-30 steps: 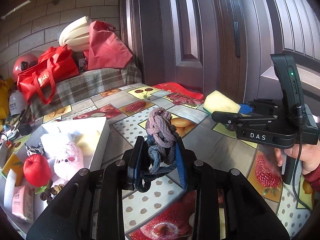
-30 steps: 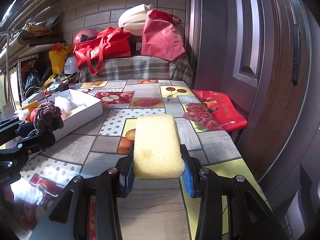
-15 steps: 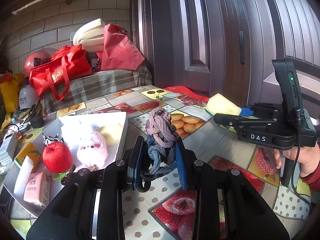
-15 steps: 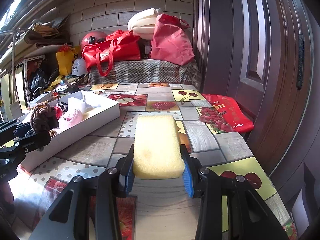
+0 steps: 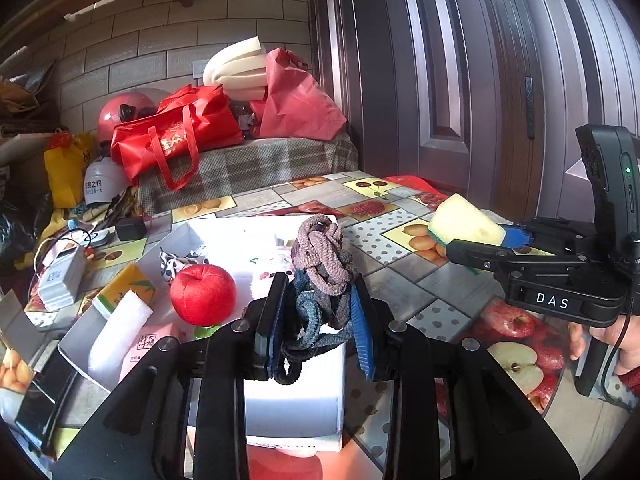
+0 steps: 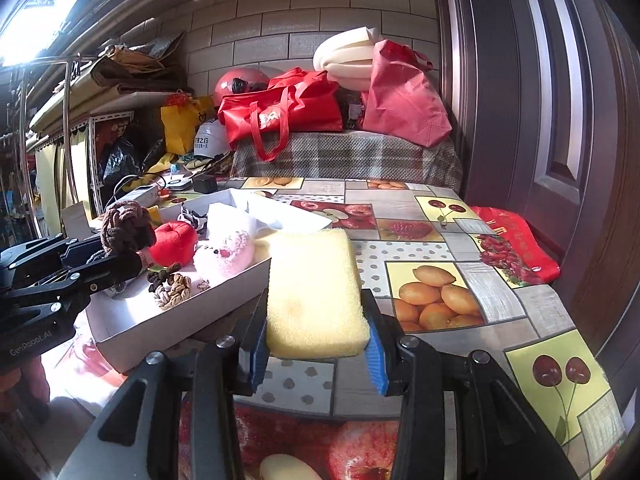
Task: Organize soft objects
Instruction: 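Carry the yellow sponge and blue-grey rope toy with both tools over the box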
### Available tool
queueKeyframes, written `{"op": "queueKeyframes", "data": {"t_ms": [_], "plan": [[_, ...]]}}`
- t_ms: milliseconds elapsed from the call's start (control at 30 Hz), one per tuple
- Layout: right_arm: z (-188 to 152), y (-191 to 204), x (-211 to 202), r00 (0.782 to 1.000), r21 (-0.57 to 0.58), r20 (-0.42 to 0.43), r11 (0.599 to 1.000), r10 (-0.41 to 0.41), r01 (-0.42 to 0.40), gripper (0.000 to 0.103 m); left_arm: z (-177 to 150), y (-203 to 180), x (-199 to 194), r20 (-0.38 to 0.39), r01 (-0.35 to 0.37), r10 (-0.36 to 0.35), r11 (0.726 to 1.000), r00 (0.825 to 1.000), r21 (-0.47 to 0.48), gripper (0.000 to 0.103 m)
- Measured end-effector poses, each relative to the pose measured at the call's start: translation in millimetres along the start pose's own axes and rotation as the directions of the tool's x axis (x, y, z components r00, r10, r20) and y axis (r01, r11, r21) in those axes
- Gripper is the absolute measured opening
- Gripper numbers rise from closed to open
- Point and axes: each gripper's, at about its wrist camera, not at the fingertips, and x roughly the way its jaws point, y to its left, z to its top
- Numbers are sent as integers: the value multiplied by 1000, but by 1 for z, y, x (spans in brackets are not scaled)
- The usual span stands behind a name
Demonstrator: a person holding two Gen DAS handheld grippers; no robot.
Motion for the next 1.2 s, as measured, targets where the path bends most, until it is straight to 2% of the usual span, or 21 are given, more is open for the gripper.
{"op": "queueKeyframes", "data": {"t_ms": [367,567,733,1033,1200], "plan": [[8,51,18,996,-48,-8,995,90,-90,41,-6,53,-3,4,-103,103,991,995,-87,30],[14,74,30,991,-40,-10,990,132,-132,41,-7,85,7,-27,-163,161,974,987,-154,30],[19,98,42,987,-82,-24,984,158,-160,41,-6,104,14,-43,-202,198,961,979,-189,30],[25,111,69,978,-76,-101,979,182,-190,41,-3,125,29,-71,-254,244,947,967,-195,30],[31,113,83,977,-64,-115,981,177,-185,41,-2,130,36,-90,-274,261,941,961,-199,30]]}}
